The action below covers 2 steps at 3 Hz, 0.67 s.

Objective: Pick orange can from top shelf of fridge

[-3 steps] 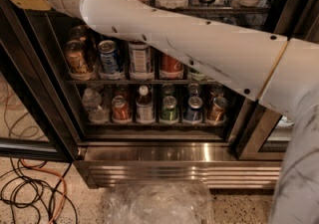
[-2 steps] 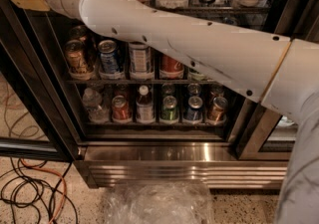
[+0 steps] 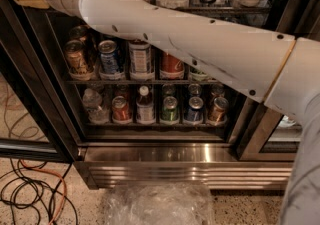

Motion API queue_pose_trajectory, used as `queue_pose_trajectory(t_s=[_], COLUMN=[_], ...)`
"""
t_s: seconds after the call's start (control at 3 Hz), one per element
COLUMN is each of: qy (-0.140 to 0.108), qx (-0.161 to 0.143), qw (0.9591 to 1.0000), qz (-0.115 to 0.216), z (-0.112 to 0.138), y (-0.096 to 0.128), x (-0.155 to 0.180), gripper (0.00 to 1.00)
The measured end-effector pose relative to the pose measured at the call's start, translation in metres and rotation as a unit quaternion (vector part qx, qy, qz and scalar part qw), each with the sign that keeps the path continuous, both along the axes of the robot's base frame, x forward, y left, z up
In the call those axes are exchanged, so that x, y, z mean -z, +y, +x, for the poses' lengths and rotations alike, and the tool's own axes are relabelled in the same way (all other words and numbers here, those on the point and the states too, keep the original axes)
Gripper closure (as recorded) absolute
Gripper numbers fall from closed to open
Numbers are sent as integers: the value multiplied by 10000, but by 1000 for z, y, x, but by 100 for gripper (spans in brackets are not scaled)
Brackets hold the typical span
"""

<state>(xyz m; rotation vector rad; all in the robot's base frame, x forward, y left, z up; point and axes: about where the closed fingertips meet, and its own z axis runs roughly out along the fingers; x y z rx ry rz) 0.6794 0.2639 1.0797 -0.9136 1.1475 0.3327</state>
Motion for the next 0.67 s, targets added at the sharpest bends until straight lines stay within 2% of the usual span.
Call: queue_pose_trajectory(t_s=[0.33,0.67], qy=[0,-13], qx=[0,-150], qw=[10000,9999], qz=[0,-20], z=[0,-5], y=[0,-4], x=[0,-4], gripper=[100,100])
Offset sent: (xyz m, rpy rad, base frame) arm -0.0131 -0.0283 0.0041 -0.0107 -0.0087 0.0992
